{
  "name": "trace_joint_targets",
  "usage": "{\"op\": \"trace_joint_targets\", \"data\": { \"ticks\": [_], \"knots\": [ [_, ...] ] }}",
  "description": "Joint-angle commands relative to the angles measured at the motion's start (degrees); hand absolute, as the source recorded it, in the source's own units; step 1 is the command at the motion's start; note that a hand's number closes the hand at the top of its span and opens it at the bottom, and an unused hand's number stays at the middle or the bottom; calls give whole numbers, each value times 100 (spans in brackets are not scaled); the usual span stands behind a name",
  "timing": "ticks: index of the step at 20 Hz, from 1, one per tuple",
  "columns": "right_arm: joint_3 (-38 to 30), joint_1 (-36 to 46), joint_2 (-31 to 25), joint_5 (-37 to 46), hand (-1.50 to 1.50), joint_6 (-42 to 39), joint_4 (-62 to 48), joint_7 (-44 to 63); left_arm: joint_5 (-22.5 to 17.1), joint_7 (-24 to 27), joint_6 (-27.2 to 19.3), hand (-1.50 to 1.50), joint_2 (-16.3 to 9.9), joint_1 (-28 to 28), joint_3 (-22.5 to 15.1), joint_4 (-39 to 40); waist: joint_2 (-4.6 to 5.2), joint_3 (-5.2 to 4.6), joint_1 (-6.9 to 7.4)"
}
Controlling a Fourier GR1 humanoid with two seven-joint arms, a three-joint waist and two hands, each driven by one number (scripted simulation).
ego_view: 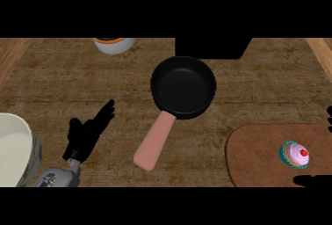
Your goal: Pick the cupcake from the cutting board and place it in the pot
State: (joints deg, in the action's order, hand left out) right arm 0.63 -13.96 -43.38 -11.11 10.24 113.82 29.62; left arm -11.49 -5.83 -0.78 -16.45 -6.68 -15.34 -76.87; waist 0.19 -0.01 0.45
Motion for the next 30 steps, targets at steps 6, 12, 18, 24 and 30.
{"op": "trace_joint_targets", "data": {
  "ticks": [6,12,18,24,30],
  "knots": [
    [-235,-166,563,578,-150,-753,-1386,-1274,238,166,198,0,142,48,289,249,-22,2,-81],
    [-784,-384,949,667,-150,-996,-1657,-2040,262,-111,363,0,155,259,421,-136,-24,2,-68],
    [-1076,-274,1240,-143,-150,-1599,-1417,-2083,415,-50,341,0,354,136,437,-60,-26,1,-70],
    [-1138,104,1827,-384,-150,-1841,-2197,-2596,477,-266,414,0,350,236,495,-298,-23,3,-50],
    [-1255,2,2171,-142,-150,-2216,-3068,-3263,687,-19,451,0,520,461,570,-281,-23,3,-46]
  ]
}}
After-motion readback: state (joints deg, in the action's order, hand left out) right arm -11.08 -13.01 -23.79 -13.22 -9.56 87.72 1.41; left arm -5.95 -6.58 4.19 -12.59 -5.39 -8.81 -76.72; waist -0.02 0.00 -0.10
